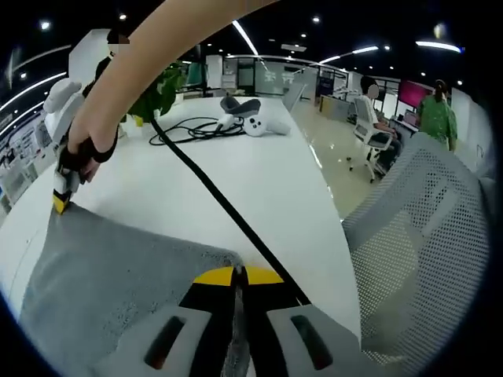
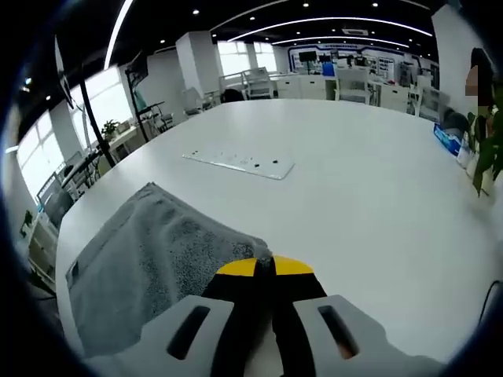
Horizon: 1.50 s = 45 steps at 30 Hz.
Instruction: Fold the towel on the table until its edges align and the towel forms a compact rectangular stack.
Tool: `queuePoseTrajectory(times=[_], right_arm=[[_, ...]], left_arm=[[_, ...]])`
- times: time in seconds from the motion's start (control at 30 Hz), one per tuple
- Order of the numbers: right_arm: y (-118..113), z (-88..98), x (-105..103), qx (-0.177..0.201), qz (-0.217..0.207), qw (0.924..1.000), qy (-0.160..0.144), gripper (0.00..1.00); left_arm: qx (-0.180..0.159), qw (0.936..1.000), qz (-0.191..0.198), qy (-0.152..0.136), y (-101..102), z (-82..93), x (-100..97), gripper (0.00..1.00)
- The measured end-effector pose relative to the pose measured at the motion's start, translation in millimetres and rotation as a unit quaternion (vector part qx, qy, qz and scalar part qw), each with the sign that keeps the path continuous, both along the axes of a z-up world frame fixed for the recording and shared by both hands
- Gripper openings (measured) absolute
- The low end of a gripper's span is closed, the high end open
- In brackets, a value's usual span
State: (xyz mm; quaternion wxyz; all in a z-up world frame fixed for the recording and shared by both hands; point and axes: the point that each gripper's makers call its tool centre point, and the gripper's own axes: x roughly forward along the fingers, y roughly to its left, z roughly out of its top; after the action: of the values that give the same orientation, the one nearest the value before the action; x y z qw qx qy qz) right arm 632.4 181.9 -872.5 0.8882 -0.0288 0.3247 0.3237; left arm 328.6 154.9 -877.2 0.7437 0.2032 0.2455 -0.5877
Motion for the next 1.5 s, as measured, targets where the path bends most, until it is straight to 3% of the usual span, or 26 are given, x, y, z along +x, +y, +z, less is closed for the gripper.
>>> queuePoseTrajectory(times=[0.43, 0.8, 1.1, 1.5], right_arm=[[12, 38.7, 1, 0.013, -0.01, 0.9998, -0.014, 0.02], [32, 67.5, 9, 0.058, -0.038, 0.9976, -0.003, 0.01], [62, 80.5, 5, 0.06, -0.02, 0.998, -0.006, 0.0], [97, 102.4, -4, 0.089, -0.024, 0.9957, 0.003, 0.0]], left_arm=[[-0.019, 0.9984, 0.052, -0.014, 28, 28.1, -1.8, 0.03], [-0.052, 0.9931, 0.105, -0.009, 61, 50.0, -4.3, 0.03], [-0.078, 0.9816, 0.174, 0.004, 97, 60.7, -5.4, 0.03], [-0.103, 0.9696, 0.222, 0.003, 131, 77.8, -4.3, 0.03]])
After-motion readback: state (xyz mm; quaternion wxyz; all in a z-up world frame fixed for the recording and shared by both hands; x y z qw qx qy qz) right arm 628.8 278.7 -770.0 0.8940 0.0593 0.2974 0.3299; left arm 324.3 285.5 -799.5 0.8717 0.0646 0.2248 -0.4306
